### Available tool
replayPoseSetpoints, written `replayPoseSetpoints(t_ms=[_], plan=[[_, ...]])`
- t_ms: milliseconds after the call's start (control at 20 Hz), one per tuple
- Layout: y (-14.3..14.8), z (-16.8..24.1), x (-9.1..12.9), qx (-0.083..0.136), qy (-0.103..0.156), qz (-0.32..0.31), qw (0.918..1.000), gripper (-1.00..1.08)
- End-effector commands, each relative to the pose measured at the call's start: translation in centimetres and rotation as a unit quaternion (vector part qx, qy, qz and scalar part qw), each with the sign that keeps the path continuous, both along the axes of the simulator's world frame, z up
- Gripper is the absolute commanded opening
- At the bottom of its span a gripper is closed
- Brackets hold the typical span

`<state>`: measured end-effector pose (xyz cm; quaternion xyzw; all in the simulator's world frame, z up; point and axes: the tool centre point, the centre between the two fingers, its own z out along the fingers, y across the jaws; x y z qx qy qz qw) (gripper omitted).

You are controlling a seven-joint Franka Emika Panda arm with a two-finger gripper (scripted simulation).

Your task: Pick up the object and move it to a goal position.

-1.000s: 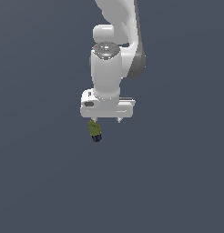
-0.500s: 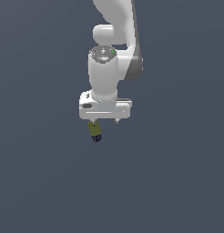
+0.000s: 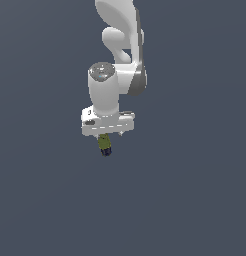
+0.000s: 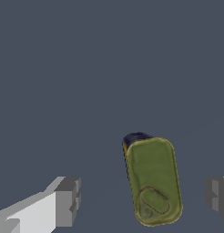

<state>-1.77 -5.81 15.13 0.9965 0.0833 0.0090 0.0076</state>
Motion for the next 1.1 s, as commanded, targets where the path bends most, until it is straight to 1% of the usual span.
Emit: replayPoseSetpoints(t_ms=[0,500,1050], plan=[[-0.9,-1.1,-0.5,0.001,0.003,0.019,0.9998,1.00],[-3.2,-3.8,-2.0,0.005,0.009,0.069,0.9976,1.00],[-3.5,-4.8,-2.3,0.006,0.010,0.075,0.9971,1.00]])
